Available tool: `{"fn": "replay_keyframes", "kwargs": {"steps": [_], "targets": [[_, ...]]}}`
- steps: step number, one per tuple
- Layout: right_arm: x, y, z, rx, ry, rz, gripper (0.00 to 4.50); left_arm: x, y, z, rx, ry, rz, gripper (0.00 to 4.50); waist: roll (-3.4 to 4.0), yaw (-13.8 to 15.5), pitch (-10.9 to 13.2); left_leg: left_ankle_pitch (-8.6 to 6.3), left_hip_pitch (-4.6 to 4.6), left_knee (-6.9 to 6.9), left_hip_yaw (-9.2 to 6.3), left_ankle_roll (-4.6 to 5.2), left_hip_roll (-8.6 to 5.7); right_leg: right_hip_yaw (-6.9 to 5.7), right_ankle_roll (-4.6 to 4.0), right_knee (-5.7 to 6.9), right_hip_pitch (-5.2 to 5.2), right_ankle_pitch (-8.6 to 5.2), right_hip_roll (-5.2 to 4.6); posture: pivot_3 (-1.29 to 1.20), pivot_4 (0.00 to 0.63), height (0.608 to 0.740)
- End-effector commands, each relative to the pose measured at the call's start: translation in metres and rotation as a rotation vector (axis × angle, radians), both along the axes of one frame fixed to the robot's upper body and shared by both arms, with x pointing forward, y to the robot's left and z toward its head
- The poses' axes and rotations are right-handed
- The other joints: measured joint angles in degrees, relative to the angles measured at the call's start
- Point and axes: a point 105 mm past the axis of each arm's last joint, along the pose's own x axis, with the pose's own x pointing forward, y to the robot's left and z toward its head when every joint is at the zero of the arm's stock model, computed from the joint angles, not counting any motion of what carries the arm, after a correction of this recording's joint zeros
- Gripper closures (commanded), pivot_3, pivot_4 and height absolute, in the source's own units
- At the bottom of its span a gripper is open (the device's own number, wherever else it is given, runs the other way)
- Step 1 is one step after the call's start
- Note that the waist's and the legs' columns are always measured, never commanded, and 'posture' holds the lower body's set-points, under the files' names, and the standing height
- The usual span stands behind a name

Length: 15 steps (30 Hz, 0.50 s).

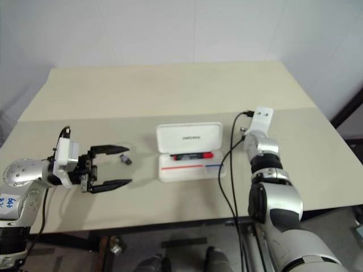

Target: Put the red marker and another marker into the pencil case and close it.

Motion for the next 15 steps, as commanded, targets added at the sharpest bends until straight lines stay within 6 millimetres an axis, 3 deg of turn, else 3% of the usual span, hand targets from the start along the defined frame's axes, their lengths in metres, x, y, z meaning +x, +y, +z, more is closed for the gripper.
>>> {"fn": "replay_keyframes", "kwargs": {"steps": [1, 8, 15], "targets": [[0.002, -0.002, 0.008, -0.033, -0.028, 0.010, 3.43, -0.005, -0.001, 0.013, -0.004, -0.056, -0.009, 0.00, 0.00, 0.0, 0.0, 0.00, 0.00, 0.00, 0.00, 0.00, 0.00, 0.00, 0.00, 0.00, 0.00, 0.00, 0.00, 0.00, 0.150, 0.740], [0.012, 0.009, 0.051, -0.076, -0.245, 0.115, 3.43, -0.004, -0.002, 0.014, -0.008, -0.057, -0.009, 0.00, 0.02, -0.7, 0.0, 0.00, 0.00, -0.03, 0.01, -0.01, 0.01, 0.02, 0.00, 0.01, -0.03, 0.00, 0.02, 0.00, 0.150, 0.740], [0.010, 0.052, 0.108, -0.158, -0.527, 0.377, 3.43, -0.003, -0.004, 0.013, -0.013, -0.054, -0.019, 0.00, 0.05, -0.8, 0.0, 0.01, 0.00, -0.07, 0.04, -0.02, 0.05, 0.04, 0.00, 0.01, -0.07, 0.00, 0.07, 0.00, 0.150, 0.740]]}}
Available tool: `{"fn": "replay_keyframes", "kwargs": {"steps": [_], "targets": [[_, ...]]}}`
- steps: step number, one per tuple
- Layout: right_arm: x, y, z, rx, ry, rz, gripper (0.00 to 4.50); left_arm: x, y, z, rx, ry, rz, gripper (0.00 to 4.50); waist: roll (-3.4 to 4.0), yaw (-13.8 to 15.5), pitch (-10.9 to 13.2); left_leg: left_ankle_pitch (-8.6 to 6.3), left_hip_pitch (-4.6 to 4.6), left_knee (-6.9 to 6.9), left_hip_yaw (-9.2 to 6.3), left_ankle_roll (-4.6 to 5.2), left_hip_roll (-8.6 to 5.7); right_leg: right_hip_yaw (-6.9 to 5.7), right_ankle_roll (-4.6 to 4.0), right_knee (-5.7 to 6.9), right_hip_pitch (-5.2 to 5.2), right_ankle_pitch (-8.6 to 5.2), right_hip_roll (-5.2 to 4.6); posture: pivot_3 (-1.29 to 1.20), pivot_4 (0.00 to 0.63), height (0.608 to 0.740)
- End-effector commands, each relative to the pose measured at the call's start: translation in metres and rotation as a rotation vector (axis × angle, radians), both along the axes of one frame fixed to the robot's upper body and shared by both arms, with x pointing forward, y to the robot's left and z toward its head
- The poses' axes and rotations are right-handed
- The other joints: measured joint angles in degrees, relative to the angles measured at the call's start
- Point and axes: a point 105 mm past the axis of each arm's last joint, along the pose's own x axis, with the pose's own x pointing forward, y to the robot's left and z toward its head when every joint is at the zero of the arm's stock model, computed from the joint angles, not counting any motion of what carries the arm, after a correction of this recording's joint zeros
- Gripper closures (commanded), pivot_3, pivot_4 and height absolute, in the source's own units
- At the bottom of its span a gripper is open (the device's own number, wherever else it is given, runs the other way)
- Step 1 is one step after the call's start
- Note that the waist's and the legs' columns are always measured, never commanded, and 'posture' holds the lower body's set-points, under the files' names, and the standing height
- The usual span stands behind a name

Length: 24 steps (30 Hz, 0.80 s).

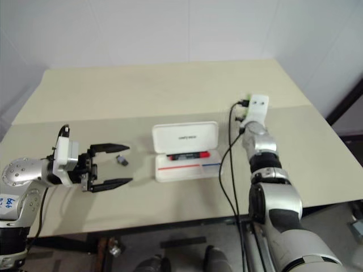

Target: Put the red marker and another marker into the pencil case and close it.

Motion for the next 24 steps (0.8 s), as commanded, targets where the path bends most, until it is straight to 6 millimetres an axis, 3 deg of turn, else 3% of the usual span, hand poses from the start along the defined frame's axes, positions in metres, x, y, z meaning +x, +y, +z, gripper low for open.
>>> {"fn": "replay_keyframes", "kwargs": {"steps": [1, 6, 10, 13, 17, 24], "targets": [[-0.008, 0.022, 0.050, -0.044, -0.223, 0.124, 3.43, -0.002, -0.001, 0.009, -0.016, -0.034, -0.021, 0.00, 0.00, 0.1, 0.0, 0.00, 0.00, 0.00, 0.00, 0.00, 0.00, 0.00, 0.00, 0.00, 0.00, 0.00, 0.00, 0.00, 0.150, 0.740], [-0.042, 0.073, 0.097, -0.147, -0.457, 0.467, 3.43, -0.002, -0.001, 0.007, -0.021, -0.029, -0.022, 0.00, 0.00, 0.2, 0.0, -0.01, -0.01, -0.01, -0.01, 0.00, 0.00, 0.00, 0.00, -0.02, -0.01, 0.00, -0.02, 0.00, 0.150, 0.740], [-0.084, 0.112, 0.109, -0.221, -0.504, 0.795, 3.43, -0.003, 0.000, 0.006, -0.027, -0.028, -0.020, 0.00, 0.00, 0.4, 0.0, -0.02, -0.02, -0.02, -0.02, 0.00, 0.01, -0.02, 0.00, 0.00, -0.04, 0.00, -0.02, 0.00, 0.150, 0.740], [-0.104, 0.129, 0.090, -0.351, -0.339, 1.012, 3.43, -0.003, 0.001, 0.005, -0.029, -0.025, -0.017, 0.00, -0.01, 0.6, 0.0, -0.03, -0.01, 0.01, -0.02, 0.02, 0.00, -0.03, 0.00, 0.01, -0.02, 0.00, -0.04, 0.00, 0.150, 0.740], [-0.130, 0.137, 0.068, -0.543, -0.184, 1.271, 3.43, -0.004, 0.006, 0.005, -0.024, -0.023, -0.003, 0.00, -0.02, 1.3, 0.0, -0.09, 0.00, 0.07, -0.02, 0.11, 0.00, -0.04, 0.00, 0.02, -0.01, 0.00, -0.06, 0.00, 0.150, 0.740], [-0.142, 0.139, 0.036, -0.735, 0.037, 1.457, 3.43, -0.008, 0.011, 0.001, -0.022, -0.018, 0.024, 0.00, -0.02, 1.5, 0.0, -0.11, -0.01, 0.08, 0.03, 0.06, 0.01, -0.03, -0.01, 0.00, -0.07, 0.00, -0.04, 0.00, 0.150, 0.740]]}}
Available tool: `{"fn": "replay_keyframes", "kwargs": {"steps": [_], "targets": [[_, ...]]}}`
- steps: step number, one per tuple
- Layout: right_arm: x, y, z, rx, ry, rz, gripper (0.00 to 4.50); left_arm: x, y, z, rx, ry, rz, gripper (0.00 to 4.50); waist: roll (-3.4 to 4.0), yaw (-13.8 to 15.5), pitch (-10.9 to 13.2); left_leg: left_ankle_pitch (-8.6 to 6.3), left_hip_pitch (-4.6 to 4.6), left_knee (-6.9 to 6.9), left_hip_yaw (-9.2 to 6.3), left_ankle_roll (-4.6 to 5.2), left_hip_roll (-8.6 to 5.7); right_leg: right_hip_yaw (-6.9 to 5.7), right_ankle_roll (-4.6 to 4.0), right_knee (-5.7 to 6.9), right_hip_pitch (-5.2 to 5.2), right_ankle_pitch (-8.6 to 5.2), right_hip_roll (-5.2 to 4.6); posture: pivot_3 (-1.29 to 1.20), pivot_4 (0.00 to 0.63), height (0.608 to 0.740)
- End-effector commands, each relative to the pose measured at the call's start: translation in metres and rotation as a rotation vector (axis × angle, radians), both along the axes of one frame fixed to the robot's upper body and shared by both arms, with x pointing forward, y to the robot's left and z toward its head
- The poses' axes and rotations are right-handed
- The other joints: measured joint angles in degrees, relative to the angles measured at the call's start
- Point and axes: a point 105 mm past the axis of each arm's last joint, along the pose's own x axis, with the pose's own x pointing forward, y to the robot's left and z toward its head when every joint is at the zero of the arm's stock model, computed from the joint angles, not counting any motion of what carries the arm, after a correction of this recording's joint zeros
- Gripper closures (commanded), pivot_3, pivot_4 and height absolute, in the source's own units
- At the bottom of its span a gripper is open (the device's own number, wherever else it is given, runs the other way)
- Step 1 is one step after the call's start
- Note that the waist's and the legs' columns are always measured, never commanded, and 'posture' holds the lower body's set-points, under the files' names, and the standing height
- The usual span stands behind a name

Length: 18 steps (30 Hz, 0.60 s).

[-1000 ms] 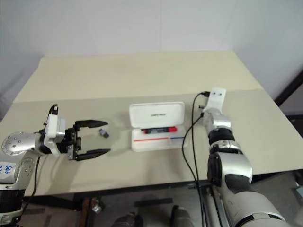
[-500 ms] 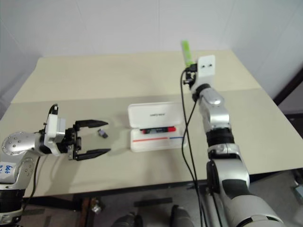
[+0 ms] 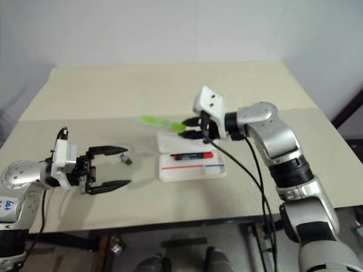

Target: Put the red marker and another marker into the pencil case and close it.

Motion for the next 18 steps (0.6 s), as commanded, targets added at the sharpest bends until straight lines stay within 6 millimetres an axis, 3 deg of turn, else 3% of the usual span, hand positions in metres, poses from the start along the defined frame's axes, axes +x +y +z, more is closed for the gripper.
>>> {"fn": "replay_keyframes", "kwargs": {"steps": [1, 11, 18], "targets": [[-0.006, 0.006, -0.001, -0.112, -0.037, 0.063, 3.43, -0.007, 0.005, 0.008, -0.016, -0.041, 0.013, 0.00, 0.00, 0.0, 0.0, 0.00, 0.00, 0.00, 0.00, -0.01, 0.00, 0.00, 0.00, 0.01, -0.01, 0.00, 0.00, 0.00, 0.150, 0.740], [-0.003, 0.002, -0.046, -0.313, 0.051, 0.116, 3.43, -0.023, 0.022, 0.000, -0.011, -0.023, 0.063, 0.00, 0.00, 0.2, 0.0, -0.04, -0.02, 0.00, 0.00, -0.08, 0.01, -0.06, -0.03, -0.04, -0.03, -0.01, -0.06, 0.00, 0.150, 0.740], [0.008, -0.012, -0.058, -0.370, 0.082, 0.096, 3.43, -0.025, 0.031, 0.000, -0.024, -0.037, 0.093, 0.00, 0.00, 0.2, 0.0, -0.05, -0.02, 0.00, 0.00, -0.09, 0.00, -0.08, -0.03, -0.05, -0.03, -0.02, -0.08, 0.00, 0.150, 0.740]]}}
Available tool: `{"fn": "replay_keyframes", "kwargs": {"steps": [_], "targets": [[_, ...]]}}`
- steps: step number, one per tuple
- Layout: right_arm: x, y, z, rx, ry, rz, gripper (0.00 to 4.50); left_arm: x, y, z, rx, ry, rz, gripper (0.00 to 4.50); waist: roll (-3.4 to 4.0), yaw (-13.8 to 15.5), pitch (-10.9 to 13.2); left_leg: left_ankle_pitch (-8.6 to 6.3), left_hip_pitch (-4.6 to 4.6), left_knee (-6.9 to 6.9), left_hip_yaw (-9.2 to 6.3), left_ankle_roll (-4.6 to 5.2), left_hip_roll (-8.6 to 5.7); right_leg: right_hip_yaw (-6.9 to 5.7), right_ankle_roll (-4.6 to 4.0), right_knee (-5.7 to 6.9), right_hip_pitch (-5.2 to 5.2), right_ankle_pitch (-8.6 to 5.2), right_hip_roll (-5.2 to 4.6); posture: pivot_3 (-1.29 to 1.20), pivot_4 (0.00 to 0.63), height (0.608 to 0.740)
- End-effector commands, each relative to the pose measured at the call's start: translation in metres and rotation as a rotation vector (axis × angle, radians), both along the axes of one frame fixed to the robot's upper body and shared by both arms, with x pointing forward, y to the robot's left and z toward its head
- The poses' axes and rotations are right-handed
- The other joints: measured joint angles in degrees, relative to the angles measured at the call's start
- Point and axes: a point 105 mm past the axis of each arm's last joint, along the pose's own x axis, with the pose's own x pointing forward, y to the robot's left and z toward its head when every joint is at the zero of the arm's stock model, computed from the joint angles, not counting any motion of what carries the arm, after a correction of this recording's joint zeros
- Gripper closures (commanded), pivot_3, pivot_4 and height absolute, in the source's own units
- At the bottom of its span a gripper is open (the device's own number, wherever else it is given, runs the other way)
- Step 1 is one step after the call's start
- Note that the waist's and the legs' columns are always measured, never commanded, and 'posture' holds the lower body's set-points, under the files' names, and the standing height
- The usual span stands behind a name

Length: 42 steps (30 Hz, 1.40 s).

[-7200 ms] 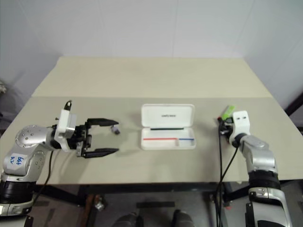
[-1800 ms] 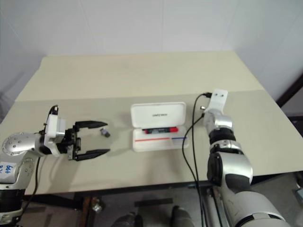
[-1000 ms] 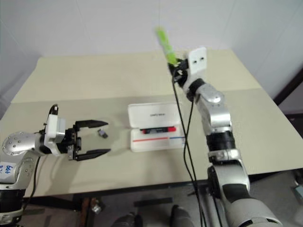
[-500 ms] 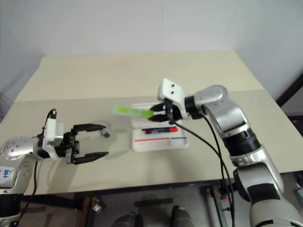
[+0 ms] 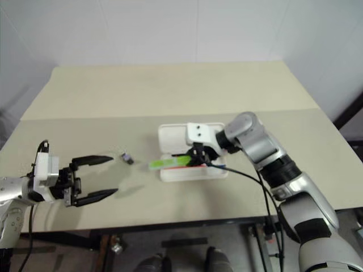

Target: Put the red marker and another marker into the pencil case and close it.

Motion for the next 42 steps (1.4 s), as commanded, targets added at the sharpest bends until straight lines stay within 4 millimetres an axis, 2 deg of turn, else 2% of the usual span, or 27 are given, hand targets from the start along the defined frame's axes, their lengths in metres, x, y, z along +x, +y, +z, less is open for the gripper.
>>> {"fn": "replay_keyframes", "kwargs": {"steps": [1, 8, 17, 22, 28, 42], "targets": [[0.004, -0.006, 0.003, -0.025, -0.020, 0.010, 3.43, -0.005, 0.006, 0.008, -0.003, -0.045, 0.011, 0.00, 0.00, 0.0, 0.0, 0.00, 0.00, 0.00, 0.00, -0.01, 0.00, 0.00, 0.00, 0.00, -0.01, 0.00, 0.01, 0.00, 0.150, 0.740], [0.006, -0.021, 0.003, -0.031, -0.002, -0.010, 3.43, -0.007, 0.008, 0.008, 0.003, -0.045, 0.023, 0.00, 0.00, -0.1, 0.0, -0.01, 0.00, -0.01, 0.03, -0.02, 0.02, -0.03, -0.01, 0.02, -0.04, -0.01, 0.01, 0.00, 0.150, 0.740], [-0.005, -0.027, 0.012, 0.055, 0.038, -0.019, 3.43, -0.002, 0.004, 0.007, -0.004, -0.042, 0.014, 0.00, 0.00, 0.0, 0.0, -0.02, 0.00, -0.01, 0.02, -0.04, 0.03, -0.05, -0.01, 0.00, -0.03, -0.01, -0.01, 0.00, 0.150, 0.740], [-0.007, -0.036, 0.005, 0.051, 0.055, -0.052, 3.43, 0.000, 0.003, 0.008, -0.004, -0.044, 0.004, 0.00, 0.00, 0.1, 0.0, -0.02, 0.00, 0.00, 0.01, -0.04, 0.03, -0.08, -0.02, 0.01, -0.02, -0.01, -0.01, 0.00, 0.150, 0.740], [-0.012, -0.034, 0.003, 0.068, 0.068, -0.039, 3.43, 0.003, 0.001, 0.010, -0.003, -0.045, -0.006, 0.00, 0.00, -0.1, 0.0, -0.03, 0.00, 0.00, 0.04, -0.04, 0.04, -0.09, -0.02, 0.01, -0.03, -0.01, 0.01, 0.00, 0.150, 0.740], [-0.005, -0.022, -0.009, 0.065, 0.074, -0.040, 3.43, 0.002, 0.000, 0.012, -0.002, -0.051, -0.015, 0.00, 0.00, 0.0, 0.0, -0.02, 0.01, 0.02, 0.05, -0.04, 0.03, -0.10, -0.02, 0.04, -0.02, -0.01, 0.01, 0.00, 0.150, 0.740]]}}
